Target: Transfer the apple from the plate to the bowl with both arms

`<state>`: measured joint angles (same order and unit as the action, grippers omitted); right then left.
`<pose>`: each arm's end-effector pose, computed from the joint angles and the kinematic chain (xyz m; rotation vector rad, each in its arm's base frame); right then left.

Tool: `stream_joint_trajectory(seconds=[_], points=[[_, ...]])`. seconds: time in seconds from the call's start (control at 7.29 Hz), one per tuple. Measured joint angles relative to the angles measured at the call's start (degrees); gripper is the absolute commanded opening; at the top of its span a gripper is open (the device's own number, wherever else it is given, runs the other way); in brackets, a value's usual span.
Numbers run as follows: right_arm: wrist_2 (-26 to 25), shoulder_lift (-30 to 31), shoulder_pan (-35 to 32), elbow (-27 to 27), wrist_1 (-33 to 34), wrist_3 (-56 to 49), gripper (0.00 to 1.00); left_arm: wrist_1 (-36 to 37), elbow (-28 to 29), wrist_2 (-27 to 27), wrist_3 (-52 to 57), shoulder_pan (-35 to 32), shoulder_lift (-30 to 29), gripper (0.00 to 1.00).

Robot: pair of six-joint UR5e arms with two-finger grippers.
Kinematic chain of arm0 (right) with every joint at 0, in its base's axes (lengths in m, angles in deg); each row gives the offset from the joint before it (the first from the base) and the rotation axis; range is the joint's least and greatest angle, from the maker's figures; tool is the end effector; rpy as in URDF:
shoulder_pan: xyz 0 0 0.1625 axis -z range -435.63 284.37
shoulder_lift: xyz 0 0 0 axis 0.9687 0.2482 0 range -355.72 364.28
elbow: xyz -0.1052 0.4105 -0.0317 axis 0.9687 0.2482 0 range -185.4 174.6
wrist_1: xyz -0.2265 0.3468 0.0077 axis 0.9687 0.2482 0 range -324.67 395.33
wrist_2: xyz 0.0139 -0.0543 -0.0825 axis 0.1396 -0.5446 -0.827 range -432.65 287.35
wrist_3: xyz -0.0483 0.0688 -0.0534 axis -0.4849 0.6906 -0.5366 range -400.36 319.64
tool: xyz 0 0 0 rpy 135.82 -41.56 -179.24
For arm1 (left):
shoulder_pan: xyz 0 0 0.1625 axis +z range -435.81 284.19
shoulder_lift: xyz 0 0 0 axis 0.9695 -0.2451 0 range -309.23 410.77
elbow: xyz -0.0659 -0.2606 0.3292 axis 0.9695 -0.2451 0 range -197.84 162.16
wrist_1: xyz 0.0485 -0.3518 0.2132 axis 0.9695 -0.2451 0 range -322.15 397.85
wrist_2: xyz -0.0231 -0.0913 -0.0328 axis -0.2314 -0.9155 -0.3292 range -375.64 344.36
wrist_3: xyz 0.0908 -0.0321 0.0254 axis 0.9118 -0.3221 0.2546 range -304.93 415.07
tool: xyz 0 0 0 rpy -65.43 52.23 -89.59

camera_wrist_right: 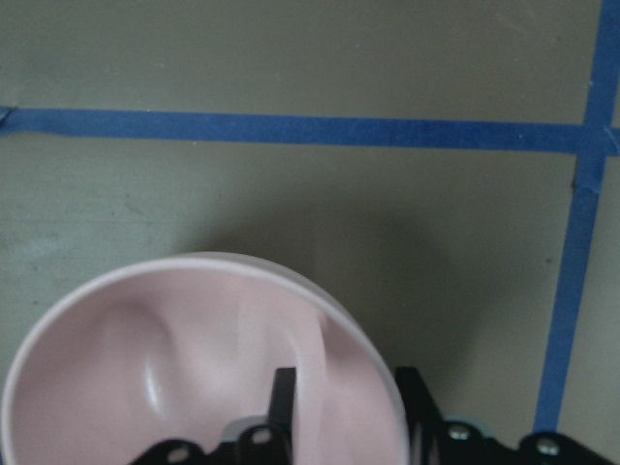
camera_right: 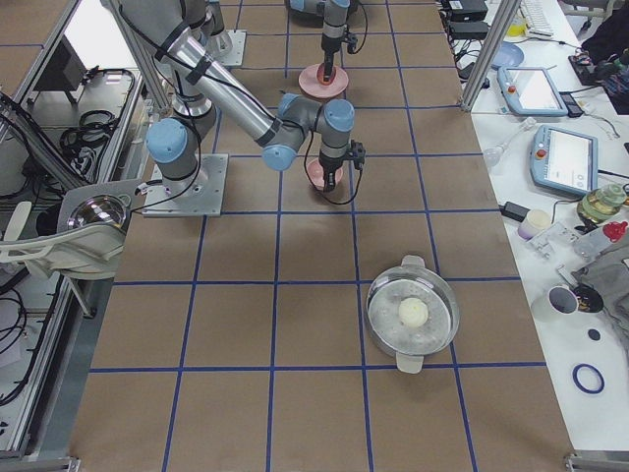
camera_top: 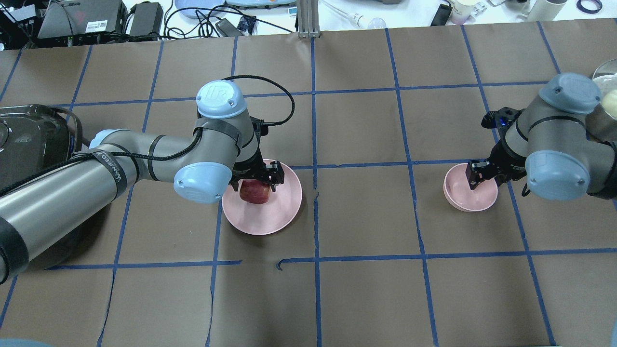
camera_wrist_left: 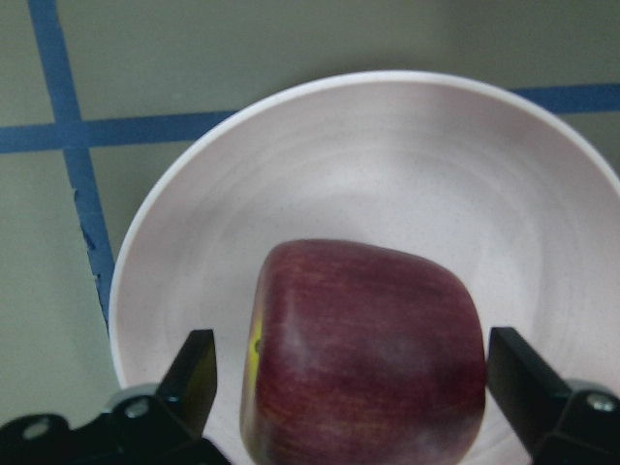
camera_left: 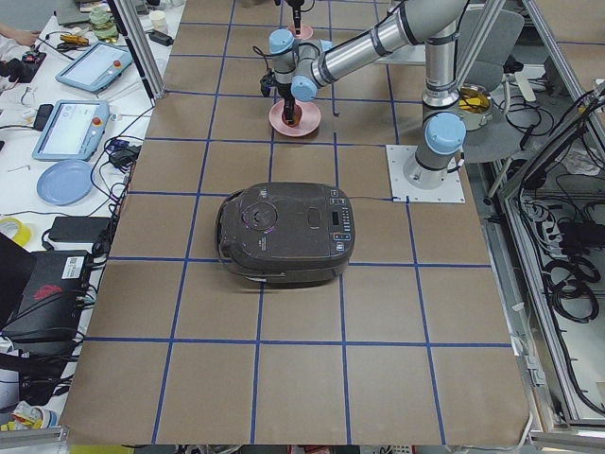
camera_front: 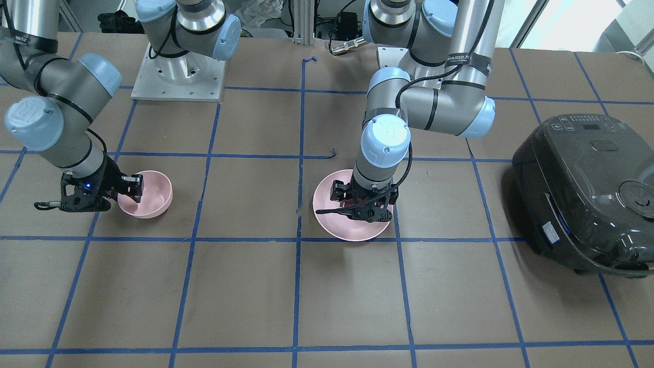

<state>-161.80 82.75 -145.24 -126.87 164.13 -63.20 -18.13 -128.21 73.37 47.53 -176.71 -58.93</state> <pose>-0.0353 -0.4819 0.2048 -0.0652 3.0988 0.0971 -0.2330 -0.4970 0.2006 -0.0904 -3.1358 -0.1677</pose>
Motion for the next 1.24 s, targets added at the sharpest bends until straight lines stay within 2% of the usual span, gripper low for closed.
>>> stream_joint_trajectory(seconds=[0.27,0.55,0.82,1.24], points=[[0.0,0.4,0.0,0.5,0.1,0.1,0.00,0.1,0.1,0.0,0.2,0.0,0.0,0.01],[0.8,0.7,-1.9,2.3,-0.1,1.0,0.00,-0.1,0.5,-0.1,0.3,0.1,0.8,0.00],[3.3,0.3,-8.7,5.2,-0.7,7.6,0.00,-3.1,2.6,-0.8,0.2,0.3,2.4,0.00],[9.9,-1.9,-17.3,6.6,0.1,19.4,0.00,-17.8,10.0,-2.4,0.9,1.0,6.6,0.00]])
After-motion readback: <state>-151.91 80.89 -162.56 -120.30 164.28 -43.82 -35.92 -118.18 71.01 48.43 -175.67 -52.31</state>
